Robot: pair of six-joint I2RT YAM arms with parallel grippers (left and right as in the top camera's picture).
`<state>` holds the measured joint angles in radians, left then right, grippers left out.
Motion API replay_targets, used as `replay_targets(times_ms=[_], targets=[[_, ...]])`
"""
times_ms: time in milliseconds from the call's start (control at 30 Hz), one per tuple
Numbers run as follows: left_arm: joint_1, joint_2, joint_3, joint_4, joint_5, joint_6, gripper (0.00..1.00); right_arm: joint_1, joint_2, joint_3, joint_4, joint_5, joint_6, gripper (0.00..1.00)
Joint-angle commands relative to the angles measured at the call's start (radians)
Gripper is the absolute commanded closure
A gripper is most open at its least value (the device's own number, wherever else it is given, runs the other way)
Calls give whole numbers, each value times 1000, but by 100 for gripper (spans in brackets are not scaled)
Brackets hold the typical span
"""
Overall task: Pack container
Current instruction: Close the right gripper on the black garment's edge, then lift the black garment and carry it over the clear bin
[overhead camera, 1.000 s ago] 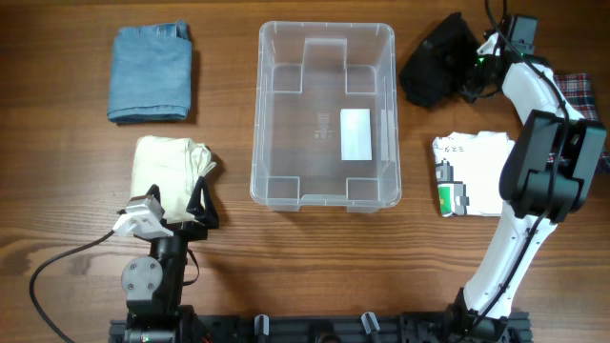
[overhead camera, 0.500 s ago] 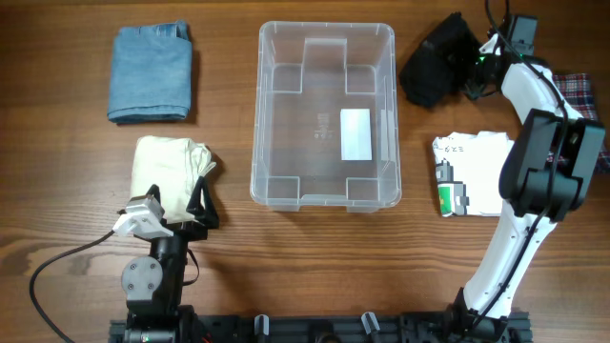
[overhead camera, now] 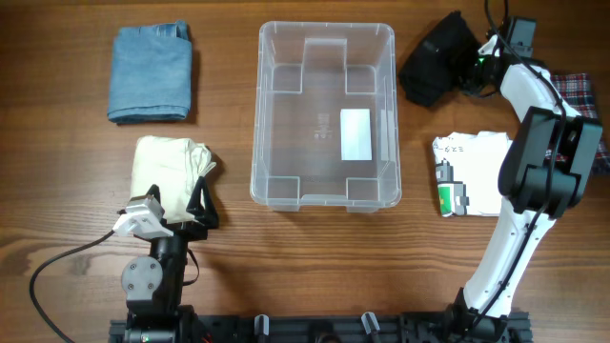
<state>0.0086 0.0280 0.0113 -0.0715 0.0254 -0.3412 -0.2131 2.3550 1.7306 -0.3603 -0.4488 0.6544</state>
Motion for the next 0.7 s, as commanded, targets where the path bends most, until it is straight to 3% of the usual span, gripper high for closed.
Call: replay_targets(times_ms=[0,133,300,500,667], targets=[[6,-2,-6,-3,11,20,0,4,100,-24,-16,33,0,40],[6,-2,-6,-3,11,20,0,0,100,-24,10,-52,0,49],[6,-2,-6,-3,11,20,0,-17,99,-24,146,-344,19,63],[6,-2,-6,-3,11,20,0,-30,99,-24,183,-453,143,71],[6,-2,-6,-3,11,20,0,-63,98,-24,395,-688,283,81]])
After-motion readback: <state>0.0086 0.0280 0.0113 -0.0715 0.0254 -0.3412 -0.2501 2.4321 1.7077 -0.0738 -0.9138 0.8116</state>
